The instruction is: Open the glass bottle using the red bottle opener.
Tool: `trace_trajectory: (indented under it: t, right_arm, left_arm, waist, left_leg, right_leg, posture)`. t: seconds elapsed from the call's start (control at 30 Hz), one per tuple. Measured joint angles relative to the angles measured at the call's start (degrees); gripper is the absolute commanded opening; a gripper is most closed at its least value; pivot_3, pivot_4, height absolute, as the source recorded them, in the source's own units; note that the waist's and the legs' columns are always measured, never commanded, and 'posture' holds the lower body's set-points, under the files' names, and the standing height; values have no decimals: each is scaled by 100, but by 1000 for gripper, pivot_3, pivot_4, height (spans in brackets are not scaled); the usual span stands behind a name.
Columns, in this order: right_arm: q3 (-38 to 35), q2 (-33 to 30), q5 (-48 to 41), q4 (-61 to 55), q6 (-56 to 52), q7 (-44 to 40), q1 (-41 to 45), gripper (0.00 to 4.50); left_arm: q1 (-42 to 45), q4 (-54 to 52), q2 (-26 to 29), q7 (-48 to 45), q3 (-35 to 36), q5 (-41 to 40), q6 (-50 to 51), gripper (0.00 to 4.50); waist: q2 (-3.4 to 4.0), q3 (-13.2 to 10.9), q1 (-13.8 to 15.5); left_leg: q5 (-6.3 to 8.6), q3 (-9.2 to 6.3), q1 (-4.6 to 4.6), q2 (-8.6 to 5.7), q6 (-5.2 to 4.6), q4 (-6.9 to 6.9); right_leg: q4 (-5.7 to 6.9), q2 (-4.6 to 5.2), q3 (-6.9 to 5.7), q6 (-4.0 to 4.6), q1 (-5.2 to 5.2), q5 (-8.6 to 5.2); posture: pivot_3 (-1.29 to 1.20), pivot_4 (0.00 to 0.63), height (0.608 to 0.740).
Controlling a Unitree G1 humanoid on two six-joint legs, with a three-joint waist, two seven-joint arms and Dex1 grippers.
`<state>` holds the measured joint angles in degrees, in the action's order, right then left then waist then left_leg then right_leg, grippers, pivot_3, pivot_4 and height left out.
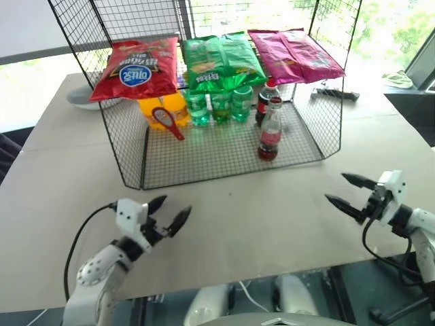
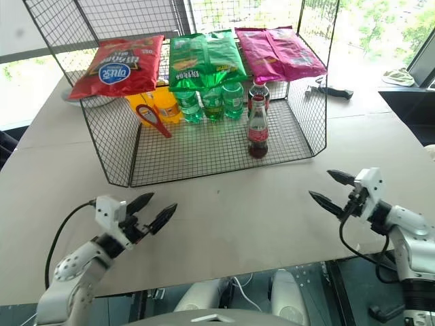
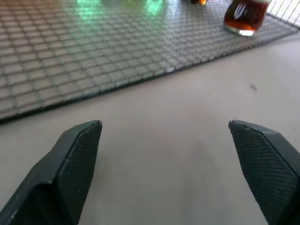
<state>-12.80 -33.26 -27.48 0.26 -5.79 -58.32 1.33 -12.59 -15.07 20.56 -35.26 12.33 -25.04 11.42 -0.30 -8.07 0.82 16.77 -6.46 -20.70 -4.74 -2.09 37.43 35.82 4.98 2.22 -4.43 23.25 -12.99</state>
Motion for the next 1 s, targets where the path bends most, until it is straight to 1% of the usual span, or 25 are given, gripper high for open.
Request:
trace_trajectory:
  t: [0.2,0.37,0.53,0.83,1.0]
  right_arm:
    - [456,332,-227,-1174,-559,456,131,4422]
    - [824,525,-413,-1956,-987,807,397,4422]
    - [1019,702,-563,-2353,-1322,1154,713,4422]
    - [1238,887,-723,-2683,-1637,1507,1101,4422]
    - [1240,887,-725,-2720,-1652,1553,1108,4422]
  left_arm:
    - [1081,292,-638,704,-110,96,-157,4500]
    - [1949,596,-861,1216,36,132,-436,4500]
    - [2479,1060,-862,1456,218,147,-633,4500]
    - [3693,2348,-464,1175,309,186,-1007,4500]
    - [3782,2613,-439,1077,328,186,-1172,4500]
  waist:
    - [-3,1,2]
    - [-7,2,-3]
    - [-9,0,-3]
    - [-18,-1,-10]
    - [-19,-1,-26]
  left_leg:
    - [-1,-2,-5,-5,2,4]
    - [-3,-5,-9,-6,4,5]
    - [-4,-7,-17,-8,5,6]
    - [-5,-9,-22,-8,5,10]
    - [-6,-9,-31,-7,5,11]
  right_leg:
    - [2,-8,-3,-1,5,1]
    - [2,-19,-5,-1,8,1]
    - [3,-24,-6,-1,20,1]
    - [5,-29,-9,-1,24,1]
    - [5,-30,-6,-1,36,1]
  posture:
    - [0,150,740]
    - [0,150,740]
    - [0,150,740]
    - [0,150,740]
    - [0,150,740]
